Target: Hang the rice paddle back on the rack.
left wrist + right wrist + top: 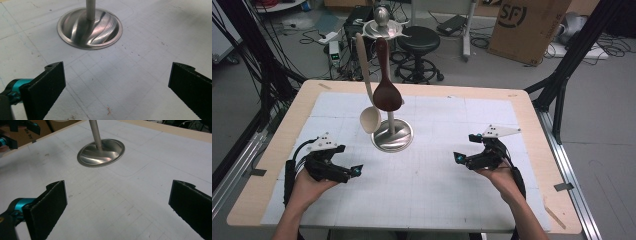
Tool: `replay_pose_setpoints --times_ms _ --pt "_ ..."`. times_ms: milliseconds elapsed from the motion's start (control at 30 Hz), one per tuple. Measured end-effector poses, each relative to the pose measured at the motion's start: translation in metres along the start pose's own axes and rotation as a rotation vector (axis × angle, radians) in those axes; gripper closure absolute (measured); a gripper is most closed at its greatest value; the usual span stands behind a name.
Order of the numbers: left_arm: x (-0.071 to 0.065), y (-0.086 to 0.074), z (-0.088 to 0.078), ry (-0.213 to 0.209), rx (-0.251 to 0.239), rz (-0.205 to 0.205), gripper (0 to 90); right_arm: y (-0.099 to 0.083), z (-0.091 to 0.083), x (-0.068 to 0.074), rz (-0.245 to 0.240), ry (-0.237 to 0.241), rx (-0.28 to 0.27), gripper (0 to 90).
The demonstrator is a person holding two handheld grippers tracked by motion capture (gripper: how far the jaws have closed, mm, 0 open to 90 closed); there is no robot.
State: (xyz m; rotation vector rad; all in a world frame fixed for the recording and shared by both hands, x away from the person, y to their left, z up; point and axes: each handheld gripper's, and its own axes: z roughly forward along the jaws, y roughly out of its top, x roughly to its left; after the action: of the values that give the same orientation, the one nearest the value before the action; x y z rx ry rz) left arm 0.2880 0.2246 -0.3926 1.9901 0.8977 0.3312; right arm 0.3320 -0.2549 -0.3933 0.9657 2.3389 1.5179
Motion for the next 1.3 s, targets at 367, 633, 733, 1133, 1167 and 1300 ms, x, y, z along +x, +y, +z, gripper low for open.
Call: replay_pose_setpoints --times_ms 367,633,733,1133,1167,1300 --pt "0.000 0.000 0.000 -0.003 0.000 0.000 1.6 -0.004 -0.010 -0.001 0.003 -0.016 -0.002 0.7" --pt "0.000 -0.001 0.000 -0.008 0.000 -0.002 1.7 -0.012 -0.016 -0.003 0.016 -0.031 -0.008 0.8" --pt "0.000 -0.001 0.000 -0.010 0.002 -0.005 1.6 -0.016 -0.017 -0.004 0.021 -0.033 -0.007 0.8" --pt "-0.001 -0.002 0.001 -0.014 0.005 -0.002 1.6 -0.029 -0.030 -0.009 0.041 -0.059 0.000 0.8" --pt "-0.001 -0.002 0.001 -0.015 0.005 -0.001 1.7 -0.030 -0.030 -0.009 0.043 -0.062 0.000 0.8" --pt "-0.001 -0.002 0.001 -0.020 0.006 -0.004 1.6 -0.036 -0.033 -0.011 0.056 -0.070 -0.008 0.8"
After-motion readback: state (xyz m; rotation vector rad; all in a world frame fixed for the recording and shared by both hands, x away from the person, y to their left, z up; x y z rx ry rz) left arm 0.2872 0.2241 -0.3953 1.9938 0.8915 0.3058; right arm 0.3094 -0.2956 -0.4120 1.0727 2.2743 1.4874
